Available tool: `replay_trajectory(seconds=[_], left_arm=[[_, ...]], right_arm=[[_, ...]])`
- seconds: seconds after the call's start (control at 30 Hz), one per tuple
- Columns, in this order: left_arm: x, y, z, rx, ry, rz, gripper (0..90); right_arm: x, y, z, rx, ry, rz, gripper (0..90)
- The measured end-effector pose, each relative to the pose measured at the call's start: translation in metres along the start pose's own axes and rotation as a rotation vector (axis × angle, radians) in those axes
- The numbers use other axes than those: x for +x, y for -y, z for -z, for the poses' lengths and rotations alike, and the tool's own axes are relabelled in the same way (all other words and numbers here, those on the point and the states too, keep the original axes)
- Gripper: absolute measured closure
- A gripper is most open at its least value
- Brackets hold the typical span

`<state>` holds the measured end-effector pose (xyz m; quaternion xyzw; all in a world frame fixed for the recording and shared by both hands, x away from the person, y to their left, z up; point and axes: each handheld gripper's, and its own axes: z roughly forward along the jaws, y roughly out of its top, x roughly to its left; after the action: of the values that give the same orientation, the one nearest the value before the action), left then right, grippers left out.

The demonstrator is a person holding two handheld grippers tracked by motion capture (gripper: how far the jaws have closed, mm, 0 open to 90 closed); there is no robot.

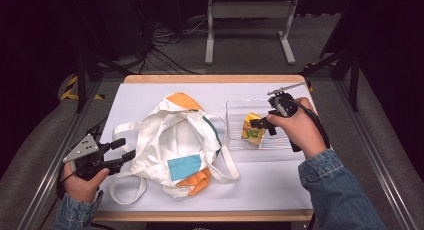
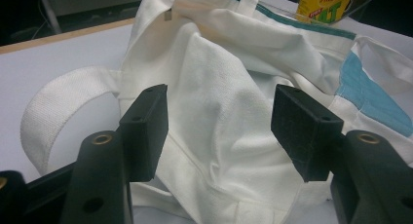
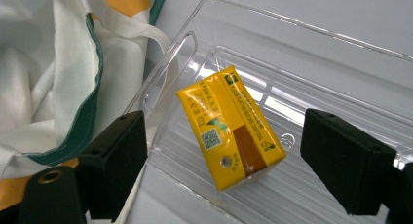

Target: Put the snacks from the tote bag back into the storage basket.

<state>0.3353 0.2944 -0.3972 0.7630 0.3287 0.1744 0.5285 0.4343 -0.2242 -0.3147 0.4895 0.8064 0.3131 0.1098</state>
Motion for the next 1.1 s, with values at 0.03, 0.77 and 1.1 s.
replay_trajectory(seconds=[0.03, 0.77, 1.1], left_arm=[[0.000, 0.000, 0.000, 0.000, 0.000, 0.000, 39.6], [0.002, 0.001, 0.001, 0.001, -0.002, 0.011, 39.6], [0.002, 0.002, 0.002, -0.005, -0.005, 0.018, 39.6]], right_arm=[[0.000, 0.000, 0.000, 0.000, 0.000, 0.000, 17.6], [0.005, -0.008, -0.048, 0.122, 0.054, 0.052, 22.6], [0.005, -0.012, -0.048, 0.192, 0.036, 0.149, 48.4]])
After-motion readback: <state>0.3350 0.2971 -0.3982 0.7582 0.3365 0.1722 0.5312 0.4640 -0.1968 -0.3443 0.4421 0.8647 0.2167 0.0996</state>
